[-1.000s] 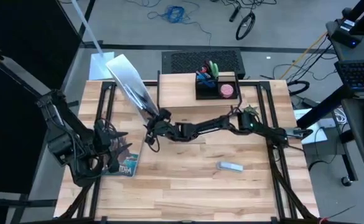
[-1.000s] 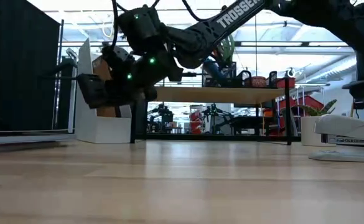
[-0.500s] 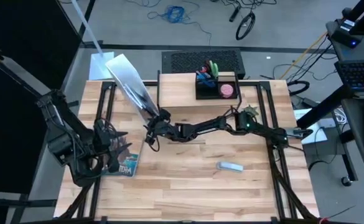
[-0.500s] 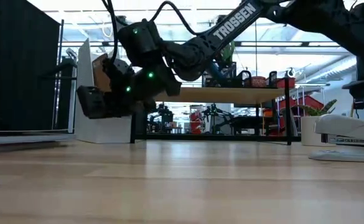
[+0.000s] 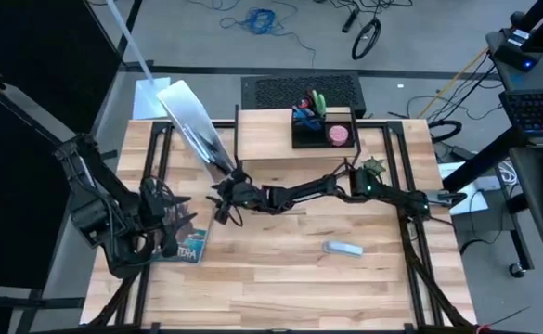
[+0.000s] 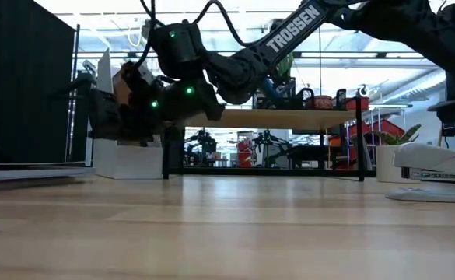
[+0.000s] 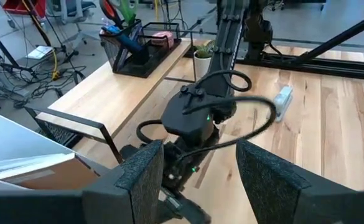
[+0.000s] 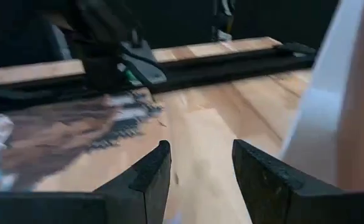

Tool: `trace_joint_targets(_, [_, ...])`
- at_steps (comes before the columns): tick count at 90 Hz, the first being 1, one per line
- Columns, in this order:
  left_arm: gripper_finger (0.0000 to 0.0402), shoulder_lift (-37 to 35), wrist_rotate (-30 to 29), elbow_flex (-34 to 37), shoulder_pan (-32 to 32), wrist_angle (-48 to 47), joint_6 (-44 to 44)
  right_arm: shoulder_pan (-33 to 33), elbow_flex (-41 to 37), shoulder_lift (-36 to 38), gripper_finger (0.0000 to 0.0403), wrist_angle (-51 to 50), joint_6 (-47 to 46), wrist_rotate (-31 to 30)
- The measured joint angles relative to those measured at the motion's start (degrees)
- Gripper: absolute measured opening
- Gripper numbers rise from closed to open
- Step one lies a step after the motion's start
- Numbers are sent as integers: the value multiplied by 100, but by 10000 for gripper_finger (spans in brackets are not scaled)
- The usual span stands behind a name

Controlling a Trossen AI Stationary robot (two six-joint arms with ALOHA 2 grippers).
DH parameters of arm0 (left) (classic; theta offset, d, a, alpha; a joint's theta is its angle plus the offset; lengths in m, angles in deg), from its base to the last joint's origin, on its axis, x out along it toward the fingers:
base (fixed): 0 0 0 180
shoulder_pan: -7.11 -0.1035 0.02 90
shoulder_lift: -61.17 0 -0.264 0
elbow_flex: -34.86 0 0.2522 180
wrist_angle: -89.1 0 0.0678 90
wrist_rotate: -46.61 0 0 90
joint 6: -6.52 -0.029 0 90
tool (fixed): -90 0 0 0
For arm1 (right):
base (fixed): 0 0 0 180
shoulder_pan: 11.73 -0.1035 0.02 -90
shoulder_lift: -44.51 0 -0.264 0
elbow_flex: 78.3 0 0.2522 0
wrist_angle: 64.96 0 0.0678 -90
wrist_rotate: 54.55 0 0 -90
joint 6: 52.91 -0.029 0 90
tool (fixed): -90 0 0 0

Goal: Stock shelves
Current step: Put the brown book into the white bookshelf

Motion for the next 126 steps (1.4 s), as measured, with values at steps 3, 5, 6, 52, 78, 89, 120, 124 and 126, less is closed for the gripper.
trace_joint_targets(3, [189,0,0,0,-2,2,0,-14,0,0,153,30,46,41])
trace_joint_targets(5, [189,0,0,0,-2,0,0,-27,0,0,153,20,81,38])
trace_joint_targets(6, [189,0,0,0,-2,0,0,-35,0,0,153,20,97,39])
trace_joint_targets(52, [189,0,748,2,-2,38,500,-820,0,762,153,-2406,-104,360])
trace_joint_targets(78, [189,79,1880,624,-215,72,1702,-1218,-575,800,153,-3080,-812,337])
trace_joint_targets(89, [189,79,2394,1101,-332,139,2296,-1335,-1013,804,153,-2498,-1217,269])
trace_joint_targets(120, [189,161,4345,2472,-573,809,3490,-1702,-1414,992,153,-2072,-1446,151])
trace_joint_targets(124, [189,194,4557,2631,-618,973,3491,-1750,-1416,1020,153,-2111,-1428,134])
trace_joint_targets(126, [189,211,4662,2696,-641,1026,3493,-1772,-1416,1027,153,-2099,-1429,90])
